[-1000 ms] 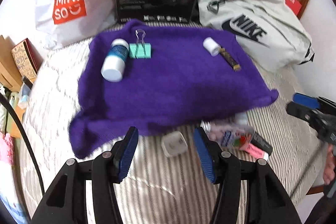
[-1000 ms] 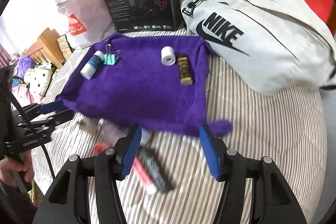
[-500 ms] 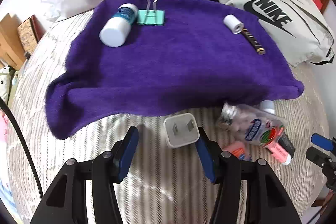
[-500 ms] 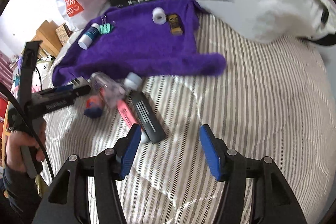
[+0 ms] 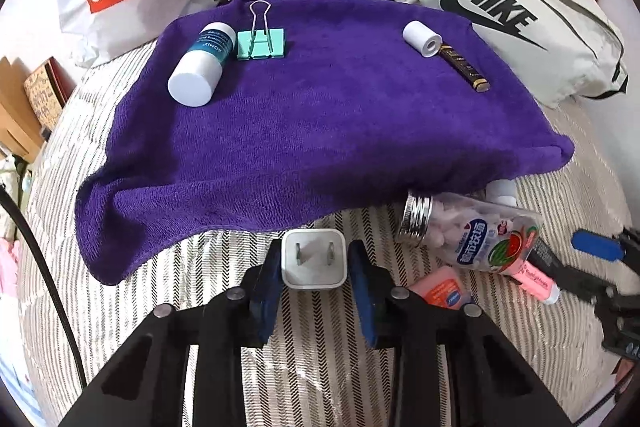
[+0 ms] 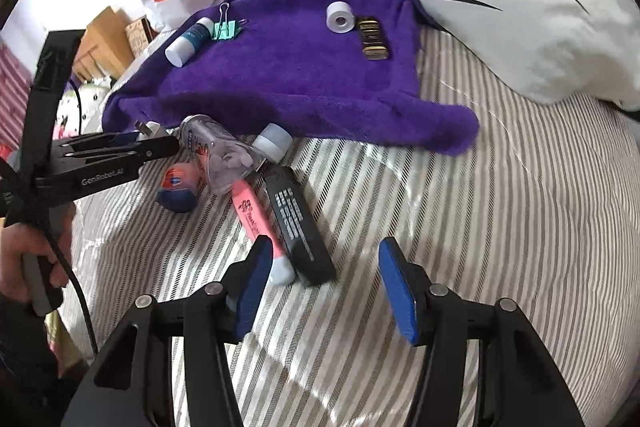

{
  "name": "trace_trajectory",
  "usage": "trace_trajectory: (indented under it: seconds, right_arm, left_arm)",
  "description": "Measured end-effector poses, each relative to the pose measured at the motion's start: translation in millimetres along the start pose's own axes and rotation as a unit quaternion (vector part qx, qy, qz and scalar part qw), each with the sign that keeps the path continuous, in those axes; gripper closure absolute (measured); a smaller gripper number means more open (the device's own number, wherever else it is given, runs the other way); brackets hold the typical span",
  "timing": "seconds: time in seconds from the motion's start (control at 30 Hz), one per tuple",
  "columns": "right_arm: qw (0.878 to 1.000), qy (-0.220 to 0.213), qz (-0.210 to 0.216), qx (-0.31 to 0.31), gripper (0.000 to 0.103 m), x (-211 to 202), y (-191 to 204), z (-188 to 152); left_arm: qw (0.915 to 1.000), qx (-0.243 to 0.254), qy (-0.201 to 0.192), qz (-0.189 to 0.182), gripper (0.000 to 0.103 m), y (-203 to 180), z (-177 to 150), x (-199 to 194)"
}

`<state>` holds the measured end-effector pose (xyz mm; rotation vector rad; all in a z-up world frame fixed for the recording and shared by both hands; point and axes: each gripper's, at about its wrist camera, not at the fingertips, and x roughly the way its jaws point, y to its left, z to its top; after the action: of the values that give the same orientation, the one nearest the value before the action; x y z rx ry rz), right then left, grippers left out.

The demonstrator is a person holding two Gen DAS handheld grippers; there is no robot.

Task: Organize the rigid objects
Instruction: 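Grasp the white plug charger with the left tool while the right tool grasps the black marker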

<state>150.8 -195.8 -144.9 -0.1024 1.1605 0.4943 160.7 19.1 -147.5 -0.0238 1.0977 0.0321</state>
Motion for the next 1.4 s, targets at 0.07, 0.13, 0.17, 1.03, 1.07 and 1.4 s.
trace_trajectory:
  seconds: [0.07, 0.13, 0.17, 1.03, 1.07, 1.4]
  right_arm:
    - [1.0, 0.005, 0.004, -0.013, 0.063, 6, 3, 5]
    - [1.0, 0.012, 0.005, -0.027, 0.064, 11, 7, 9]
    - [0.999, 0.013, 0.003, -0.035, 0.065, 13, 9, 11]
    - [0.986, 0.053, -0.009, -0.155, 0.082, 36, 32, 33]
    - [0.988, 0.052, -0.014, -0.145, 0.082, 35, 28, 34]
    - [0.998, 0.029, -0.052, -0.006, 0.081, 18, -15, 6]
  left_arm:
    - [1.0, 0.006, -0.001, 0.0, 0.076, 0, 0, 0]
    - [1.0, 0.003, 0.0, -0.005, 0.076, 2, 0, 0]
    - [1.0, -0.001, 0.0, -0.008, 0.076, 4, 1, 0]
    - [0.9997, 0.005, 0.001, -0.024, 0.076, 9, 0, -2]
    - [0.9997, 0.01, 0.003, -0.021, 0.076, 9, -2, -3]
    - [0.9997, 0.026, -0.004, 0.002, 0.076, 13, -6, -5]
